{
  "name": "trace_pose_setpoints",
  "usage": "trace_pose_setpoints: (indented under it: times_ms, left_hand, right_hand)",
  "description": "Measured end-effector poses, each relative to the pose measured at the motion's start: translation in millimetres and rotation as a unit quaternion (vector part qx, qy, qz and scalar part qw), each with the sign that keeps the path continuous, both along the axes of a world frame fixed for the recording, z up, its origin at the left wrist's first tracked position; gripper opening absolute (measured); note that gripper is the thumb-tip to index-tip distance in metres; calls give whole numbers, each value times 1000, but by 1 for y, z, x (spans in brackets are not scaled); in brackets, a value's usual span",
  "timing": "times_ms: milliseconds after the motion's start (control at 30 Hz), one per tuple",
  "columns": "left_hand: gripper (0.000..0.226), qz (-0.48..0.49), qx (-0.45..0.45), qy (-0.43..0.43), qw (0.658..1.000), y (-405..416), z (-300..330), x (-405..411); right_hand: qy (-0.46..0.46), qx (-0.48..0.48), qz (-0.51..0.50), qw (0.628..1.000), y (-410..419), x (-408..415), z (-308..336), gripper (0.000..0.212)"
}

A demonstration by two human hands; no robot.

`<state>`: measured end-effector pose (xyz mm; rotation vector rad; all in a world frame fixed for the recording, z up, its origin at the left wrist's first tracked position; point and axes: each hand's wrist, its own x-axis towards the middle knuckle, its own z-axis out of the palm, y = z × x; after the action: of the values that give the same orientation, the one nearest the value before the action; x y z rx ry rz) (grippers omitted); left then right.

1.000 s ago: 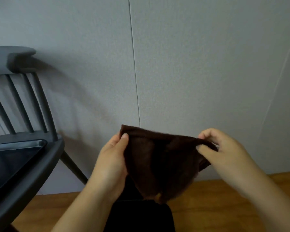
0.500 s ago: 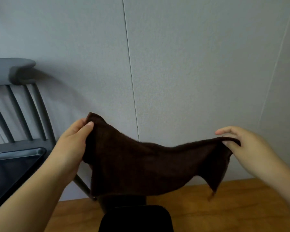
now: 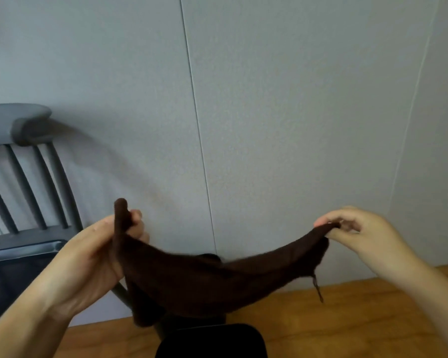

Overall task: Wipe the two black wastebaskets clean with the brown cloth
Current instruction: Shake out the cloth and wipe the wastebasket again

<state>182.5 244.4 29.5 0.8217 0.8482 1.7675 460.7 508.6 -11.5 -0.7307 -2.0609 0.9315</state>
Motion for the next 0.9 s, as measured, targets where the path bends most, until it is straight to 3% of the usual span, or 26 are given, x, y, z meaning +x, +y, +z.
trace_pose_setpoints:
  times_ms: [67,167,233,367,533,600,667,733,800,900]
  left_hand:
    - [21,-3,13,95,995,0,2,4]
    - [21,-98,-10,190,977,17,2,22]
    - [29,-87,-27,238,967,26,5,38]
    - [18,-67,-52,279,957,44,8,62]
    - [14,-88,-86,326,938,50,14,62]
    - [15,-48,-102,340,934,53,13,62]
    - [17,1,-102,341,934,57,13,64]
    - [23,35,-98,347,932,60,14,67]
    - [26,59,-100,349,930,62,14,68]
    - [29,96,-103,346,928,63,10,68]
  right_hand:
    - [40,-11,96,994,-13,-10,5,32]
    - [111,-42,194,974,-35,-28,16,12]
    - [140,-59,241,959,-51,-37,27,11]
    - [156,-105,326,926,-79,-51,45,9]
    - [77,5,220,972,-78,-54,49,21]
    - [98,-42,193,975,-76,-53,45,19]
    - [114,-155,188,963,-78,-54,36,14]
    - [86,-256,201,941,-81,-56,24,25]
    - [60,-274,214,936,-84,-56,15,43]
    - [72,-243,235,938,-89,-59,6,48]
